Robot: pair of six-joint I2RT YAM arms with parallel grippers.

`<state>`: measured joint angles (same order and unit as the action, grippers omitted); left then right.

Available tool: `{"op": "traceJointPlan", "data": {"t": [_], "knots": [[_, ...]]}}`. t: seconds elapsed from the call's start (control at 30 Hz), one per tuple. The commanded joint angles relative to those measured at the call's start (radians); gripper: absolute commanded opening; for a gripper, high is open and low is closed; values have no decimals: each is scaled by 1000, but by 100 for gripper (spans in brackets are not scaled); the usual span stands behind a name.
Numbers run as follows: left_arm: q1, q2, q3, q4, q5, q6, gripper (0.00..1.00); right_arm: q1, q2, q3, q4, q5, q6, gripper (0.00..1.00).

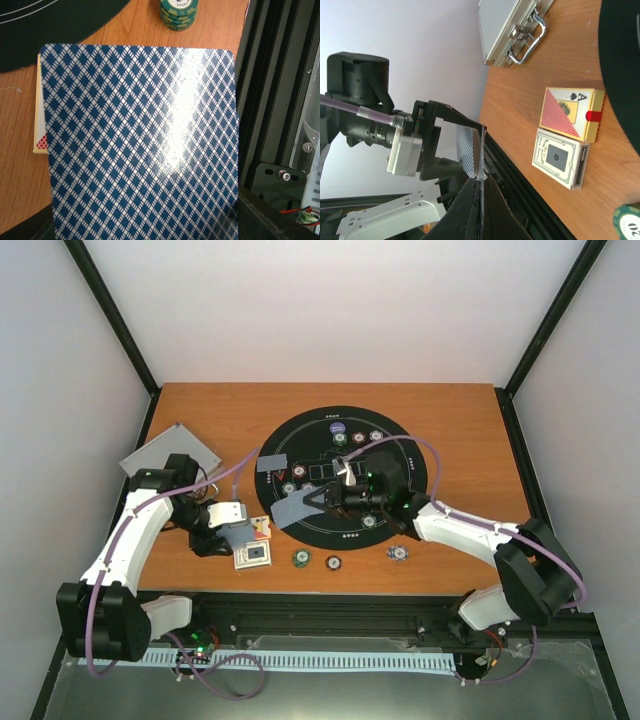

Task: Distribute texas hold em gaming equipment

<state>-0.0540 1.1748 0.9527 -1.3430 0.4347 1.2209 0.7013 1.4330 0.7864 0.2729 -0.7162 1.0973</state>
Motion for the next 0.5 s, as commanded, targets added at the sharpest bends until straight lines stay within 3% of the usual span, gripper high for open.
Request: {"op": "traceJointPlan", "data": {"t": [0.0, 0.47], "knots": [[0, -11, 16, 14, 38, -23, 1, 63, -10, -20, 96, 67, 79, 3], [0, -15, 26, 13, 30, -24, 1, 192, 148, 51, 279, 113, 180, 3]]}}
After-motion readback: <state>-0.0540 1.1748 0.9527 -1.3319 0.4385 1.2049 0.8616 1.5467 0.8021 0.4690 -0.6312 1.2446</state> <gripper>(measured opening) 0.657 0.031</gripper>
